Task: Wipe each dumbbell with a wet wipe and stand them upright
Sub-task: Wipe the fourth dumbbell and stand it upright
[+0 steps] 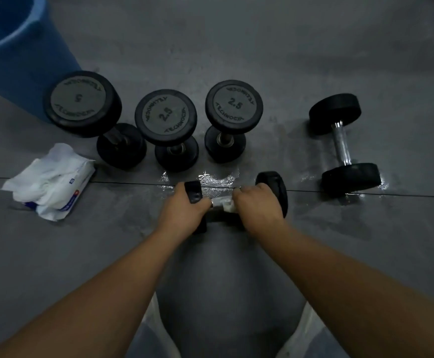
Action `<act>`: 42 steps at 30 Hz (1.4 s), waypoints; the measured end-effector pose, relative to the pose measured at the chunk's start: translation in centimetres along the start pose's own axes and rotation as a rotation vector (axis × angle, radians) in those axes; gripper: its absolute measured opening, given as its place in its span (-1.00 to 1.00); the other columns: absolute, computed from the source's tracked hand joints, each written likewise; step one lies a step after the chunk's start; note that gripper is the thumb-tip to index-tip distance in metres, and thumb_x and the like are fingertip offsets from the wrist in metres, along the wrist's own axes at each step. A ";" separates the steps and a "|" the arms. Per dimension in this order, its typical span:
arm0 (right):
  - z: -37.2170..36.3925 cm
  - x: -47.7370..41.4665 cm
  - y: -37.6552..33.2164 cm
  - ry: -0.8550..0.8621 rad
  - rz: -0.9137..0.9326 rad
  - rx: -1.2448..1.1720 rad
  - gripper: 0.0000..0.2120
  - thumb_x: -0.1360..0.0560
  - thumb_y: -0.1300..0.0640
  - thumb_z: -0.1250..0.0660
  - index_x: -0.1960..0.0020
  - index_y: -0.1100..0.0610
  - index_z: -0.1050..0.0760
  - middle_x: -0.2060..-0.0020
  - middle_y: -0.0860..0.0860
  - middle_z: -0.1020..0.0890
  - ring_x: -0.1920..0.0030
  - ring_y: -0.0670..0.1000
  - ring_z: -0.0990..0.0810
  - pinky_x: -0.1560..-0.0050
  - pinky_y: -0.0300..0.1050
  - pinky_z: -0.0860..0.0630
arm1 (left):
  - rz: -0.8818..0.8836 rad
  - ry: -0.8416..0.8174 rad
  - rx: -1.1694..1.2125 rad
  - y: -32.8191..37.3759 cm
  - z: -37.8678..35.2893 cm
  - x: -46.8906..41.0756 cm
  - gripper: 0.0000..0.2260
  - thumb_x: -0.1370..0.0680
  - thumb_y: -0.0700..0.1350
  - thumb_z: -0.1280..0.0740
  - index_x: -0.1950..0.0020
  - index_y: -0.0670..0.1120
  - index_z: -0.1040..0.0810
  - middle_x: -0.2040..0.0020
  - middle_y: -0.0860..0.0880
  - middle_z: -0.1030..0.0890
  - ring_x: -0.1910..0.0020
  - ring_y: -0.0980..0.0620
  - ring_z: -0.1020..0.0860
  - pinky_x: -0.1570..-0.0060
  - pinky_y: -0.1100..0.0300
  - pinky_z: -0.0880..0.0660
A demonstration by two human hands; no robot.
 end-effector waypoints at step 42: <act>-2.0 2.1 -1.2 0.103 -0.124 -0.271 -0.69 -0.40 0.19 -0.32 -0.14 0.03 -0.56 0.07 0.01 -0.64 0.04 0.08 -0.58 -0.06 -0.07 -0.42 | -0.092 -0.227 0.241 -3.2 -2.3 1.4 -0.44 -0.25 0.12 -0.35 -0.17 0.46 -0.23 -0.33 -0.05 -0.37 -0.20 -0.09 -0.50 -0.18 -0.13 -0.54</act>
Point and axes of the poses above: each hand's wrist, its own x-axis away from the middle knuckle, its own z-axis out of the back of the hand, y = z × x, the point moved 10 cm from there along -x, towards the middle knuckle
